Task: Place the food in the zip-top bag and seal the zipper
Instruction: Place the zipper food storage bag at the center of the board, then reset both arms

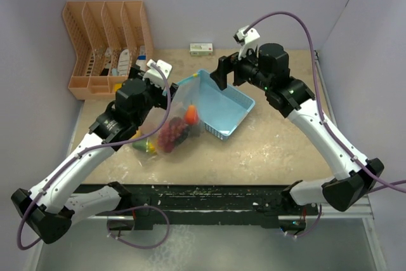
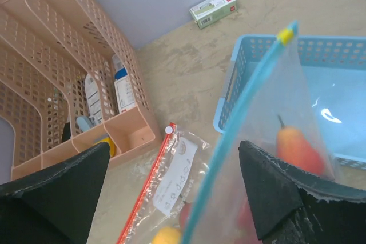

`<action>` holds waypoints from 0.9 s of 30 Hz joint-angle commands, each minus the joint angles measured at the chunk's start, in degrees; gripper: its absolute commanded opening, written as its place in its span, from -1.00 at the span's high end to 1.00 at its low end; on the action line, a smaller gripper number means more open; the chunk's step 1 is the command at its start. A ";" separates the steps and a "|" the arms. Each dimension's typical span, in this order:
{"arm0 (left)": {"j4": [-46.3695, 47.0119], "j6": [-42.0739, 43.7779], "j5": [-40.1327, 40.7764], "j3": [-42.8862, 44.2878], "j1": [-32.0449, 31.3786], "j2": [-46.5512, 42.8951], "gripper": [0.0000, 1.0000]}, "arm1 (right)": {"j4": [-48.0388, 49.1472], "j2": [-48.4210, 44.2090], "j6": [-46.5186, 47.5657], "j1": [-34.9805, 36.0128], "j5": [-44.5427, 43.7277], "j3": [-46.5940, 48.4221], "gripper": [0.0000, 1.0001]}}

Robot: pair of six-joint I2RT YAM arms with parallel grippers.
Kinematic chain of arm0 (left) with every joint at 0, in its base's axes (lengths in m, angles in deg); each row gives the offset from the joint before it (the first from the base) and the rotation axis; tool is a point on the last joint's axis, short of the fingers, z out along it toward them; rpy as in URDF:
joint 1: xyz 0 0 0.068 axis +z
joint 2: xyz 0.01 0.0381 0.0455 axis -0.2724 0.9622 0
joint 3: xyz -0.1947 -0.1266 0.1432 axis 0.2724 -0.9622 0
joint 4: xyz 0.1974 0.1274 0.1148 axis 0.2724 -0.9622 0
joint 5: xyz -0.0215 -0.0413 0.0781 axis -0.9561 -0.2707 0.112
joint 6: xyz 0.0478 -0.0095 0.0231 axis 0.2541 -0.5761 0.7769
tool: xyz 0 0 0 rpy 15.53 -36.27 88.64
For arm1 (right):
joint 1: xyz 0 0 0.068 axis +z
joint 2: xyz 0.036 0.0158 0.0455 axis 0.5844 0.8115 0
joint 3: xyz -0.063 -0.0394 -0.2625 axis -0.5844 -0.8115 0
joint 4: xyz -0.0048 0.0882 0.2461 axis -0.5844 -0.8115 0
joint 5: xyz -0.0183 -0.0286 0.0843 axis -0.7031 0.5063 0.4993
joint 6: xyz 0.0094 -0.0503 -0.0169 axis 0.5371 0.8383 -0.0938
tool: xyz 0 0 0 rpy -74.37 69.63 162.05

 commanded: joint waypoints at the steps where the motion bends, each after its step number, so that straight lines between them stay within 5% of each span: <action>1: 4.27 -4.59 -5.07 3.12 1.89 -0.46 -0.99 | 0.64 0.22 -5.51 -0.15 -9.10 2.23 -0.99; 27: -0.58 -8.98 -7.97 2.19 2.04 -4.50 -0.98 | -2.54 1.72 -8.72 -0.17 -13.83 0.04 -0.99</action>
